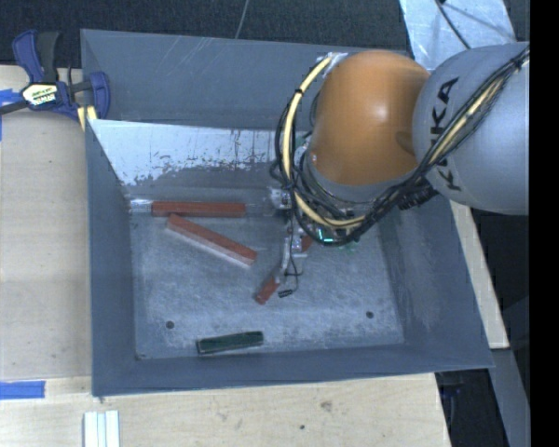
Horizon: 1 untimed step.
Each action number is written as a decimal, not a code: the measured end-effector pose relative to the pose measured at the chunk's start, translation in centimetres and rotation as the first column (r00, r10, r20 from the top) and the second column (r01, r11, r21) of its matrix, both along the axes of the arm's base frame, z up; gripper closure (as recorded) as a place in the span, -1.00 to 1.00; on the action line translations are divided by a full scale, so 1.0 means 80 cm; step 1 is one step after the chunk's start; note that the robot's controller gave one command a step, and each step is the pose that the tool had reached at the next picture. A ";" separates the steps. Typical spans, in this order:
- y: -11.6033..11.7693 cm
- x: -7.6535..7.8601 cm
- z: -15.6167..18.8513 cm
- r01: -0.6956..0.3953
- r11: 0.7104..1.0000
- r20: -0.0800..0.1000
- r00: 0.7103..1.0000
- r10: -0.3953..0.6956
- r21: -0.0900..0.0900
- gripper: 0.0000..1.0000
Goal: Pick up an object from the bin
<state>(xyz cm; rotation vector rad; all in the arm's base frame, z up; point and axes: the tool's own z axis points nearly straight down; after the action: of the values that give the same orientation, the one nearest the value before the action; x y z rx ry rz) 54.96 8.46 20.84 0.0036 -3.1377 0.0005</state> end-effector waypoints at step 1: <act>0.000 0.002 0.004 0.002 1.000 0.007 1.000 -0.002 0.001 -1.00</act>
Offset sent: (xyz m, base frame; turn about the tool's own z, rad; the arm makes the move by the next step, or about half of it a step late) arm -0.0200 0.0103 -0.1265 -0.0088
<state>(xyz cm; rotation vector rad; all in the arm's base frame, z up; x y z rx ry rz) 55.13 8.44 21.20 0.0001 -3.1450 -0.0013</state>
